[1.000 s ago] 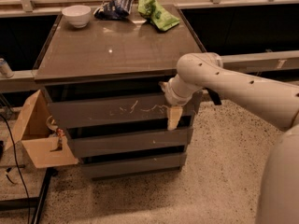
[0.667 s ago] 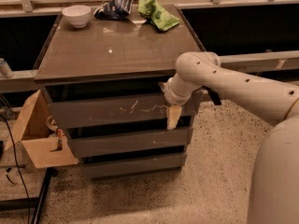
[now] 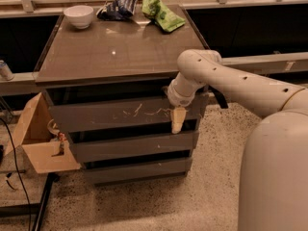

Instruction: Open top drawer

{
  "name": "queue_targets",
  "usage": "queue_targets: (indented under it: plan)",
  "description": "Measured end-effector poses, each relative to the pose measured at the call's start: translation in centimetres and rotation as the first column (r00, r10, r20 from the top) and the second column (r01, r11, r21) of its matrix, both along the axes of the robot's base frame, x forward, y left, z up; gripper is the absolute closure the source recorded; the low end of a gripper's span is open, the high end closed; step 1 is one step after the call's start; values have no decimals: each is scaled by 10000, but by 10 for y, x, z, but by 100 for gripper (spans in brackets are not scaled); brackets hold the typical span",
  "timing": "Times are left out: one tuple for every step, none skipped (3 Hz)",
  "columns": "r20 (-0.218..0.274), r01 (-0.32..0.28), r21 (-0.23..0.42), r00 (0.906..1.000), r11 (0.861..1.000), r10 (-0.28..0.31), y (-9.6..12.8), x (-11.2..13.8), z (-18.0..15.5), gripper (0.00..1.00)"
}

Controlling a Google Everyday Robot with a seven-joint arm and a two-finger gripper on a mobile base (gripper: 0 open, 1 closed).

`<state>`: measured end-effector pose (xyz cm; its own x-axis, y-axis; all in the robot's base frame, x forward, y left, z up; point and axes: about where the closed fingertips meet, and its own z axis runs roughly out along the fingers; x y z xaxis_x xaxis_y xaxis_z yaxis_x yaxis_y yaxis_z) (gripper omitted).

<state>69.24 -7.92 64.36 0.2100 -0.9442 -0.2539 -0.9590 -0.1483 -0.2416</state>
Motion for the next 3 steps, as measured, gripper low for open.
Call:
queue_targets:
  plan:
    - [-910,96,-308,9958,9995,-123,-2,1,-6,0]
    - [-1526,132,-556,9880,9984,-215,-4,1,-10,0]
    - [-1819,152,-727,9829,9972,-283,-7,-5,-7,0]
